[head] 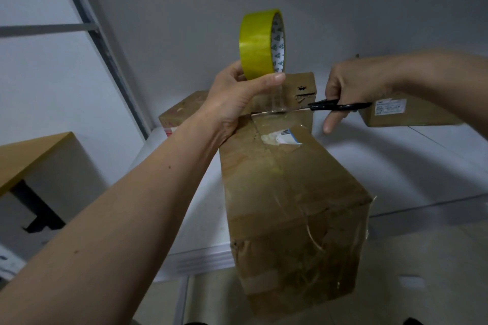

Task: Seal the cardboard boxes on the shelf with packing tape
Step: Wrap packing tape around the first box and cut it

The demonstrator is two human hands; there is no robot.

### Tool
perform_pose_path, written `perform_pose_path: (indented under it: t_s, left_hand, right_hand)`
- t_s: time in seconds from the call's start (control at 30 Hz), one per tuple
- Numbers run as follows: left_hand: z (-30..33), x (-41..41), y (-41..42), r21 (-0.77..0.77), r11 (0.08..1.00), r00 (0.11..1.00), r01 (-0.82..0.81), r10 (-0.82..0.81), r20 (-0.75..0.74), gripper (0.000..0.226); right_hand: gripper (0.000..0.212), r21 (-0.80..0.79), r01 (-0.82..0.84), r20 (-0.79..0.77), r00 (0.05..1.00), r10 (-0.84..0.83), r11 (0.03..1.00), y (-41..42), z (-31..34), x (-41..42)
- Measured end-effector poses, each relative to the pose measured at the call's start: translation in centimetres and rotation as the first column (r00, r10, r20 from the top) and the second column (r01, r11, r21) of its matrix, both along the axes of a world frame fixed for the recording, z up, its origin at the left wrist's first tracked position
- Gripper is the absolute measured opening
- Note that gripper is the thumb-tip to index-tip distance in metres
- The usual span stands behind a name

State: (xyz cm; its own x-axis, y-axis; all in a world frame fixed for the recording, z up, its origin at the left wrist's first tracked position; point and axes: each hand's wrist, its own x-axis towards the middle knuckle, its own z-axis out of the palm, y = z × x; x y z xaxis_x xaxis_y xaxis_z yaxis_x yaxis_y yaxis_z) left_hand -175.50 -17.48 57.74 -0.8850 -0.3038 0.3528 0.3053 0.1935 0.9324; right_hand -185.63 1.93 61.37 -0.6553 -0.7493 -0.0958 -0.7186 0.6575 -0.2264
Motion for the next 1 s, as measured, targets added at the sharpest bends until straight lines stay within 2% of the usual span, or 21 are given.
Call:
perform_pose_path:
  t_s: [0.23,0.33,0.4,0.57,0.73,0.87,1.0]
  left_hand:
    - [0.0,0.2,0.3,-0.002,1.000,1.000,-0.011,0.011,-0.014,0.040]
    - [0.0,0.3,0.4,0.020,1.000,0.999,-0.022,0.022,-0.029,0.032]
    - [0.0,0.3,0.7,0.061,0.998,0.999,-0.031,0.033,-0.035,0.033]
    - [0.0,0.2,0.6,0.136,0.990,0.998,-0.047,0.052,-0.041,0.049]
    - [0.0,0.1,0.9,0.127,0.992,0.999,-0.026,0.031,-0.038,0.046]
    - [-0.1,0.2,0.9,0.173,0.983,0.997,-0.058,0.064,-0.031,0.034]
    - [0.0,0.3,1.0,0.157,0.983,0.995,-0.097,0.097,0.006,0.033]
  right_hand:
    - [0.067,0.096,-0.022,-0.071,0.997,0.029,0.995,-0.1,-1.0,-0.4]
    - [0.081,0.130,-0.037,-0.005,0.999,0.038,0.991,-0.3,-0.9,-0.8]
    - [0.089,0.136,-0.044,0.041,0.998,0.038,0.990,0.5,-0.8,-1.4]
    - [0.105,0.053,0.040,-0.016,0.999,-0.039,0.998,3.6,-1.4,-3.6]
    - [0.078,0.003,0.030,0.037,0.999,-0.030,1.000,2.7,-1.4,-3.3]
    - [0.061,-0.064,0.101,0.072,0.993,-0.096,0.993,3.3,-2.8,-3.8]
    - [0.057,-0.179,0.124,0.253,0.965,-0.076,0.976,4.0,-5.5,-3.8]
